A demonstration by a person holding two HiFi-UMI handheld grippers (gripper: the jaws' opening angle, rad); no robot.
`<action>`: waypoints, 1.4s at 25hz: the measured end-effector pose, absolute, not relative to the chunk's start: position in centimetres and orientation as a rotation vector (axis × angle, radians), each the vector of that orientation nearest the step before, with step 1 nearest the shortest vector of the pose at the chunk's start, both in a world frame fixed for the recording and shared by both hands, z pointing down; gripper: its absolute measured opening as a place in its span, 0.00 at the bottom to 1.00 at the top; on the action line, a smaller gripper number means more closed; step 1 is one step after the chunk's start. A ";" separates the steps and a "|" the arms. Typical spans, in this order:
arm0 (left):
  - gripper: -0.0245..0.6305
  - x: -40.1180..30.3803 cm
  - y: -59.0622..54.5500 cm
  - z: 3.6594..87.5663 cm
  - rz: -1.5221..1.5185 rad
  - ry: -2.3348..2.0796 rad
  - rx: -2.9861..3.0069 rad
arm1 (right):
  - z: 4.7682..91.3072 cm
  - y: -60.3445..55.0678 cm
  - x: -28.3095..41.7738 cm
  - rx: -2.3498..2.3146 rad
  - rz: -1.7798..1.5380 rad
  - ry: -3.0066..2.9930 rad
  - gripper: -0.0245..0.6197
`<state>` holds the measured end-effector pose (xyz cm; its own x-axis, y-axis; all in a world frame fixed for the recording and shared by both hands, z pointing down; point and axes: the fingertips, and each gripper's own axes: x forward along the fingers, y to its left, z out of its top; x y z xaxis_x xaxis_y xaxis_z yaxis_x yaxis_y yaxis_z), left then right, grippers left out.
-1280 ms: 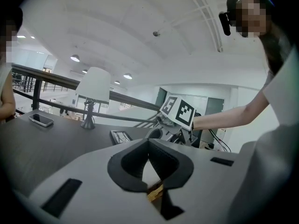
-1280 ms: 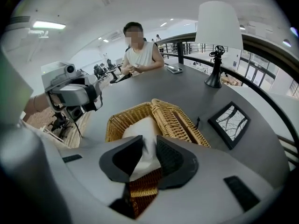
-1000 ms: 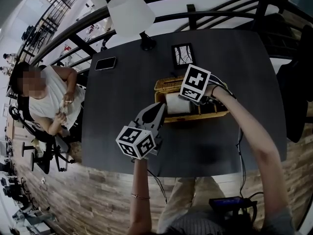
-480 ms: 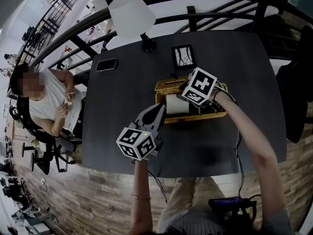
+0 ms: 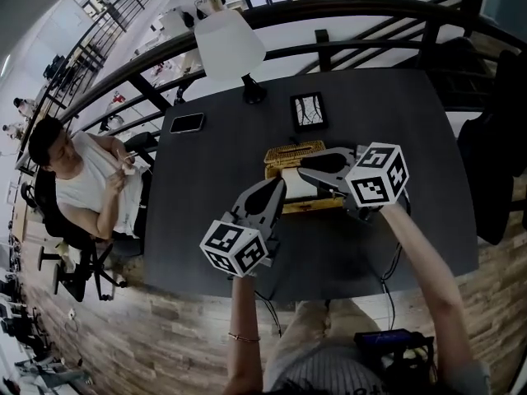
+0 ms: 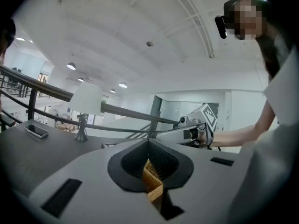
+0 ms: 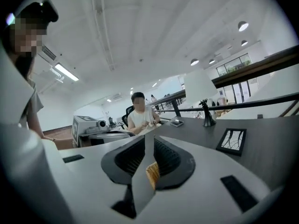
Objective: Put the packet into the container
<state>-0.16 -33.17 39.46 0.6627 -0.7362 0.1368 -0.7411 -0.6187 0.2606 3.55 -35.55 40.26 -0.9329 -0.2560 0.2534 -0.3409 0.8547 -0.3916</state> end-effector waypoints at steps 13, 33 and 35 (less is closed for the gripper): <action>0.05 2.7 -27.5 34.2 -0.090 -1.074 2.704 | 34.5 -28.9 6.8 0.671 0.479 -2.957 0.05; 0.05 5.6 -21.9 31.5 -0.071 -0.995 2.823 | 31.8 -23.0 8.8 0.749 0.359 -3.068 0.05; 0.05 5.8 -21.9 31.7 -0.072 -0.993 2.825 | 31.8 -23.0 9.0 0.755 0.354 -3.074 0.05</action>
